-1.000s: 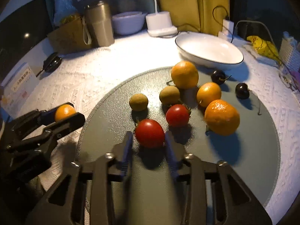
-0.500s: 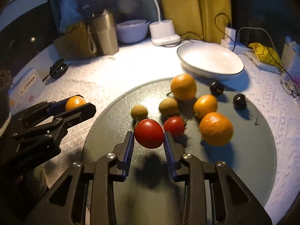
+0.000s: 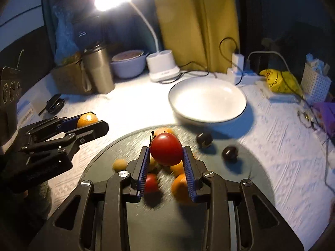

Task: Organize fruits
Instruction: 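Carry both fruits onto the white plate and open both tools to release them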

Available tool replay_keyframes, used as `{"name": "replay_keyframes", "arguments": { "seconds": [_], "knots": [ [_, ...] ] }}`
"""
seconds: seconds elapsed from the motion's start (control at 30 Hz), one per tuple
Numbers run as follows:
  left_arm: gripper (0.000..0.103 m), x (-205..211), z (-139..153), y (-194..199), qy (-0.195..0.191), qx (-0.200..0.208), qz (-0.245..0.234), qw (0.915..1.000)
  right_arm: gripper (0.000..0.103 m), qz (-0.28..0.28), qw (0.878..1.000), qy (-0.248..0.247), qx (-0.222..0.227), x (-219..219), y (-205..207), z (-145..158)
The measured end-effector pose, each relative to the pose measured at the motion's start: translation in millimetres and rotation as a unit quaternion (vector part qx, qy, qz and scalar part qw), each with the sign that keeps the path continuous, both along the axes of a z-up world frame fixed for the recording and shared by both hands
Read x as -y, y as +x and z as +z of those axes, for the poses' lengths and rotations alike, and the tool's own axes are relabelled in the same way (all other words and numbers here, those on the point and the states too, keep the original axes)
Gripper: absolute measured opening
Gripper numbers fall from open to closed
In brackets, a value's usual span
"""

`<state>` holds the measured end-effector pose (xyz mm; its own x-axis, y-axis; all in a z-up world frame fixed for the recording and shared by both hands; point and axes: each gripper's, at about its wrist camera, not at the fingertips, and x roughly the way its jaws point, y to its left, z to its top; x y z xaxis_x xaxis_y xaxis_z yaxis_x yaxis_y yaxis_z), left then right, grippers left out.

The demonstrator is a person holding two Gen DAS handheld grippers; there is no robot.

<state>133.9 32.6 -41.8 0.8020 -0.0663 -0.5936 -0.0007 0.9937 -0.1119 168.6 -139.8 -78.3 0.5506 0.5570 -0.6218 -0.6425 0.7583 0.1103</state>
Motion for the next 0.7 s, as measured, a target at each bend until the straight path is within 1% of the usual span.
{"name": "replay_keyframes", "arguments": {
  "seconds": [0.17, 0.37, 0.57, 0.7],
  "knots": [
    [0.038, 0, 3, 31, 0.004, -0.004, -0.013, 0.9999, 0.034, -0.009, 1.000, 0.001, 0.015, 2, 30, 5],
    [0.038, 2, 0, 70, 0.010, -0.010, -0.033, 0.9994, 0.034, -0.016, 0.999, -0.003, 0.030, 2, 65, 7],
    [0.038, 4, -11, 116, -0.006, -0.032, -0.058, 0.9977, 0.034, -0.023, 0.999, -0.014, 0.033, -2, 106, 2],
    [0.038, 4, -19, 142, -0.019, -0.050, -0.066, 0.9964, 0.034, -0.029, 0.999, -0.020, 0.028, -6, 133, -6]
  ]
}}
